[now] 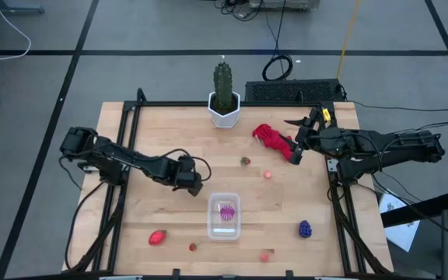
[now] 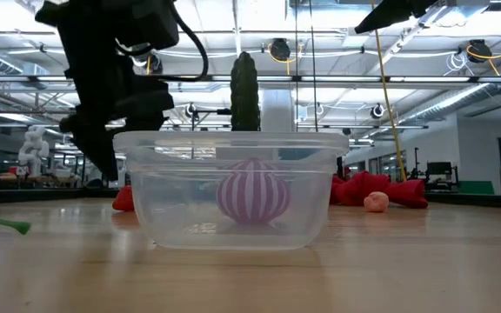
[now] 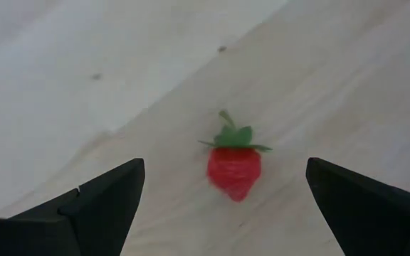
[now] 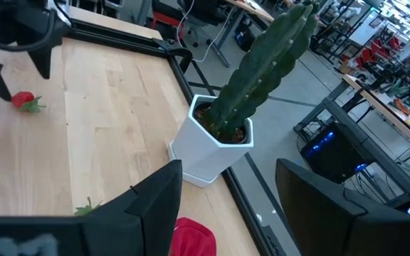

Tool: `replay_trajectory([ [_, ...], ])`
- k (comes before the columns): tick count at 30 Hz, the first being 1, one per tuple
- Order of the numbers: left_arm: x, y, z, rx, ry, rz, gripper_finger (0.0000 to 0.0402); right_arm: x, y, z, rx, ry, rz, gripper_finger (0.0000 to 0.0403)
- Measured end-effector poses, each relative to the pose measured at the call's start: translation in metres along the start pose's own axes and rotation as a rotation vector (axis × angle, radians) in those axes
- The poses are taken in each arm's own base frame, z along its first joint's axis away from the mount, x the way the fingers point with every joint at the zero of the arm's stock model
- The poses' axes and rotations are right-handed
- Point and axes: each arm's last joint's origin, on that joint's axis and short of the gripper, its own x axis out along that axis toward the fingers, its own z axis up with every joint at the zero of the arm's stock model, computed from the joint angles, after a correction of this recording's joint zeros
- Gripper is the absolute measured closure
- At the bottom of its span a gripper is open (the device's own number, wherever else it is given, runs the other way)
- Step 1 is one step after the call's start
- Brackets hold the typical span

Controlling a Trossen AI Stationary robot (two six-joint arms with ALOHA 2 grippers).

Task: Pick and placing Produce into tupperware
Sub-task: Put the left strawberry into the transparent container

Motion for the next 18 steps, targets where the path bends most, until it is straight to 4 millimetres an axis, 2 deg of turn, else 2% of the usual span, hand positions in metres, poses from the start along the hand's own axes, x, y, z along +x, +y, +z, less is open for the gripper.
replay_trajectory([
  [4, 0.0069, -0.0001, -0.0017, 0.000, -0.006, -0.050, 0.0004, 0.0000, 0.0000, 0.0000, 0.000, 0.000, 0.000, 0.0183],
  [18, 0.0084, 0.0001, -0.0029, 0.009, 0.023, -0.054, 0.0004, 0.0000, 0.0000, 0.0000, 0.000, 0.000, 0.000, 0.0183],
])
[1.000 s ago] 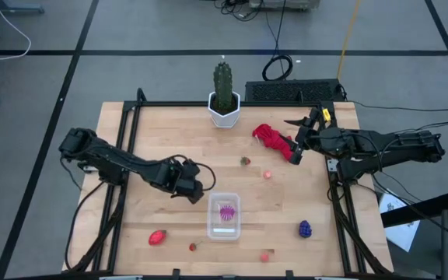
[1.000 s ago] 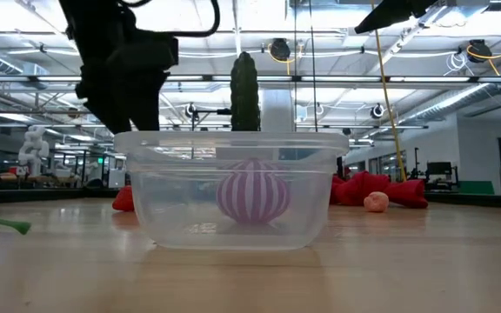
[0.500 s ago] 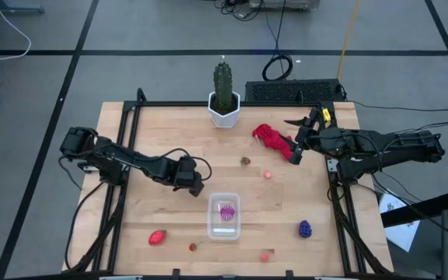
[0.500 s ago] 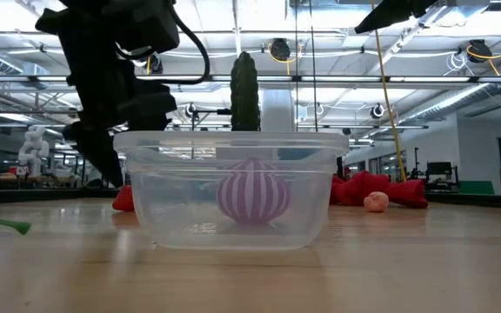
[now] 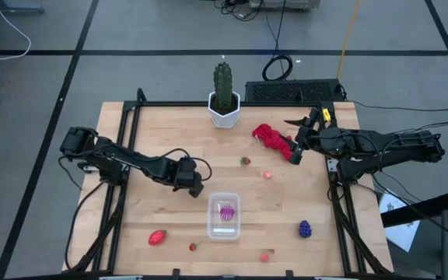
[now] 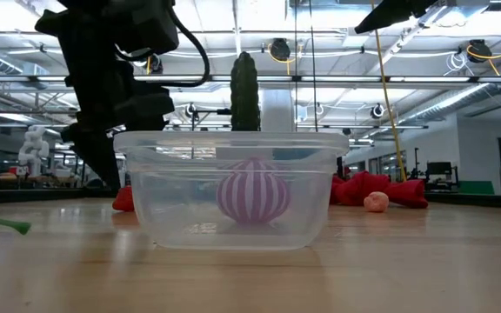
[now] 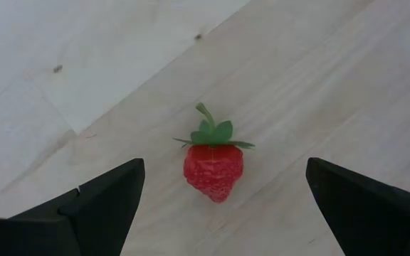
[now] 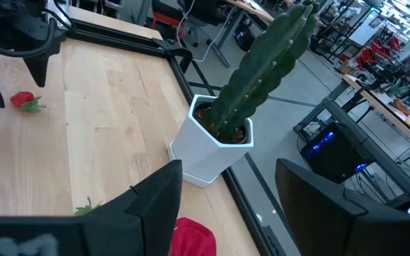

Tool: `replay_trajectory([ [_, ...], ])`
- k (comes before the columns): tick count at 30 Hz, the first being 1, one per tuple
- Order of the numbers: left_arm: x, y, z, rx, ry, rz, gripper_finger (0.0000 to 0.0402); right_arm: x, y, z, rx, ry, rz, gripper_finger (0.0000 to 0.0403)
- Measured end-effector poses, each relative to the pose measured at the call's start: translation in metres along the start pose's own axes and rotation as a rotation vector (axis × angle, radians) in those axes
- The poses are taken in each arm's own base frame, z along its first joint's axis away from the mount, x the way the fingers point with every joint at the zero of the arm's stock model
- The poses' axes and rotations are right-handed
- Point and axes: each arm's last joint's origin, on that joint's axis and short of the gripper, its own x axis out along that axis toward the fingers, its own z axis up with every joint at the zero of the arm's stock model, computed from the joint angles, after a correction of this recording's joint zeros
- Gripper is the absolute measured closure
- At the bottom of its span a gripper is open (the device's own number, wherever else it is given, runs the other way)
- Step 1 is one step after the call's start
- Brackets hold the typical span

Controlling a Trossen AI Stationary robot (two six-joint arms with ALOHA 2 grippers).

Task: Pick and placing Produce into tupperware
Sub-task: Put the left strawberry into the transparent container

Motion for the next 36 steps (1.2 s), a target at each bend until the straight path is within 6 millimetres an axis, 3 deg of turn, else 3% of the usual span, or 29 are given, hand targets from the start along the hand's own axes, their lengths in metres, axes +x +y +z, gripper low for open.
replay_trajectory([
  [13, 0.006, 0.008, 0.011, 0.013, 0.059, -0.003, 0.0004, 0.000, 0.000, 0.000, 0.000, 0.000, 0.000, 0.0183],
  [23, 0.028, 0.012, 0.016, 0.049, 0.174, -0.009, 0.0005, 0.000, 0.000, 0.000, 0.000, 0.000, 0.000, 0.0183],
  [36, 0.027, 0.015, 0.022, 0.143, 0.138, -0.021, 0.0004, 0.000, 0.002, 0.001, 0.002, -0.015, 0.059, 0.0183],
])
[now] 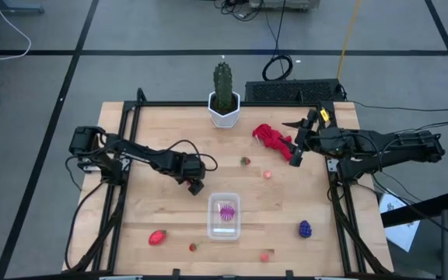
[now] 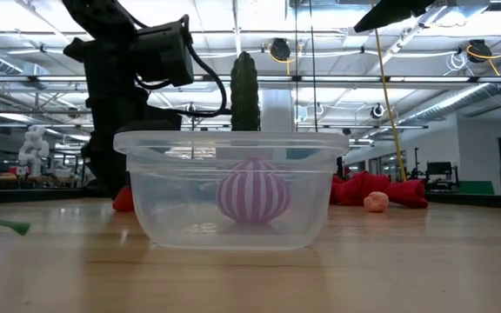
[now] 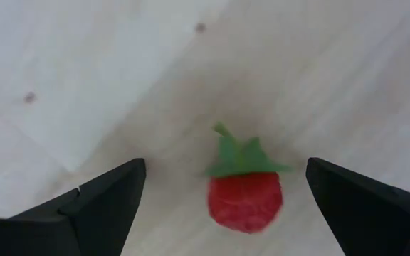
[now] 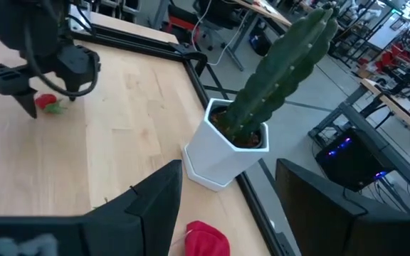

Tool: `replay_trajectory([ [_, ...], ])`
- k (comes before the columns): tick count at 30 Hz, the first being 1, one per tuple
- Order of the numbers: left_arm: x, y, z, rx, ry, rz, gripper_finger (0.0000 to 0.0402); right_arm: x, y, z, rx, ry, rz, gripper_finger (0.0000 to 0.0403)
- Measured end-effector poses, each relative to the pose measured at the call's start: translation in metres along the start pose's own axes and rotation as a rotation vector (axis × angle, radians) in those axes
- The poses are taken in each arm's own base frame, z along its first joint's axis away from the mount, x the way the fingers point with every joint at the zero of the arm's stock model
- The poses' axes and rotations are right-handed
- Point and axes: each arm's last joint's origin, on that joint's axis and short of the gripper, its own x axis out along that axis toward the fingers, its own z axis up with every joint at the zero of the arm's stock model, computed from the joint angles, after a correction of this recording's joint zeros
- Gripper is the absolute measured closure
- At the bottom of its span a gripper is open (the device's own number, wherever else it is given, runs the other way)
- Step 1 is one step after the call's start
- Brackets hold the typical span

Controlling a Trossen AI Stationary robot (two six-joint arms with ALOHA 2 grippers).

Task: Pick and placing Produce into tupperware
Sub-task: Put the left strawberry into the transparent container

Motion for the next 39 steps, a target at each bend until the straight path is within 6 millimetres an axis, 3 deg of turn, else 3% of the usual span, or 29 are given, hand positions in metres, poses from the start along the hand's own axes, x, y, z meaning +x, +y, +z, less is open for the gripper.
replay_trajectory([
  [39, -0.0006, 0.0001, 0.0003, -0.039, -0.003, 0.002, 0.0005, 0.0000, 0.0000, 0.0003, 0.002, -0.004, 0.003, 0.0183],
])
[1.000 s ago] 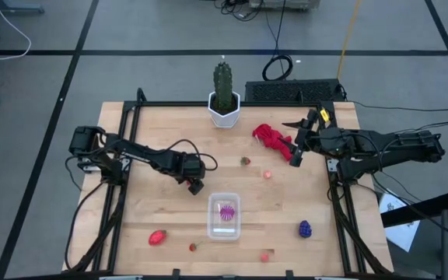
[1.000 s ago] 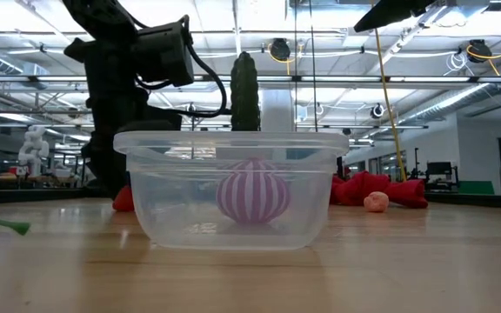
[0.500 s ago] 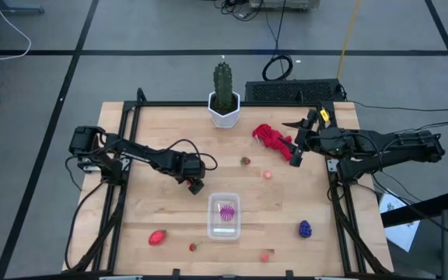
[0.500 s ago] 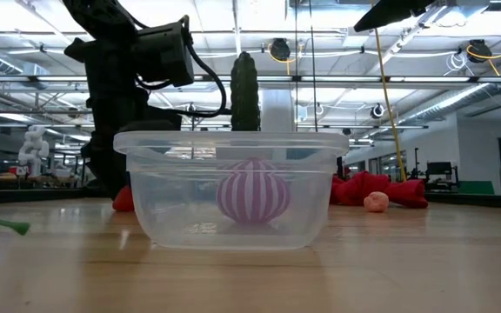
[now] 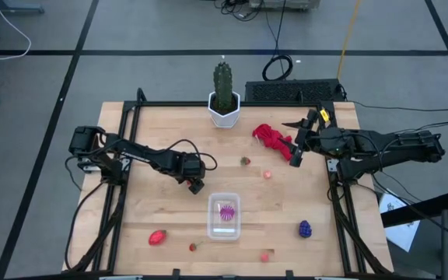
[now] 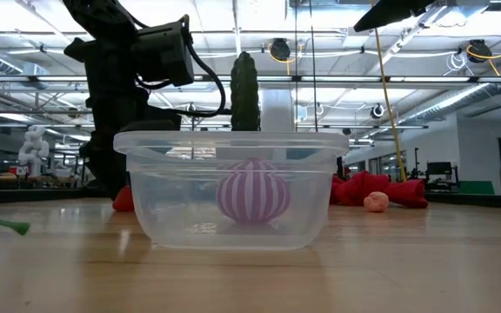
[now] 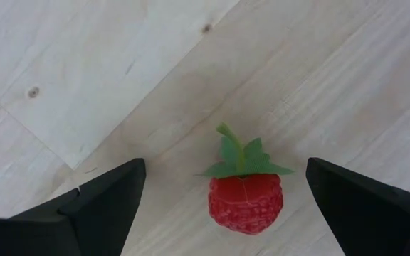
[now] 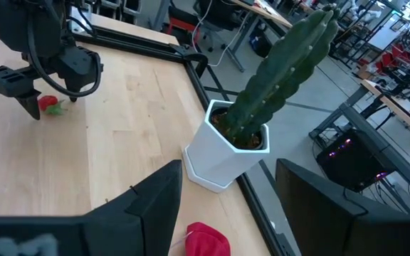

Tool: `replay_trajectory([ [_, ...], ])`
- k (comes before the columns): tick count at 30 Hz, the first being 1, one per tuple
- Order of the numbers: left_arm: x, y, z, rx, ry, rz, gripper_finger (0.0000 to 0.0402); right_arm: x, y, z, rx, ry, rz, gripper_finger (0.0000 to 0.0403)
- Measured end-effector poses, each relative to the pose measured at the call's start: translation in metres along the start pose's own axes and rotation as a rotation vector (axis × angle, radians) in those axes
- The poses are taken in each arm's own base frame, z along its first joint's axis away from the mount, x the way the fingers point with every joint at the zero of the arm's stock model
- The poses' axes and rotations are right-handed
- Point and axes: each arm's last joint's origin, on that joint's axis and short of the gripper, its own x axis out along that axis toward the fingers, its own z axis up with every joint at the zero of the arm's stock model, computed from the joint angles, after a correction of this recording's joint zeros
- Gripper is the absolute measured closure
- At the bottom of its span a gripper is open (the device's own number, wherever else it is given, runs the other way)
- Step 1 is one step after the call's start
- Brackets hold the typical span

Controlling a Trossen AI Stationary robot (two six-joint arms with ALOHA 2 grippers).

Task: Pick and placing Produce into tupperware
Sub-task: Put the left strawberry into the transparent container

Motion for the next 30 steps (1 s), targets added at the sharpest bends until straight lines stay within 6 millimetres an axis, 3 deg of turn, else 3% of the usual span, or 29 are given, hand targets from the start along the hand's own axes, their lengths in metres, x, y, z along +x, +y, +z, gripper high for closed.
replay_trajectory([
  [30, -0.0003, 0.0002, -0.0001, -0.015, 0.001, 0.001, 0.0005, 0.0001, 0.0004, 0.0001, 0.000, -0.002, 0.010, 0.0183],
])
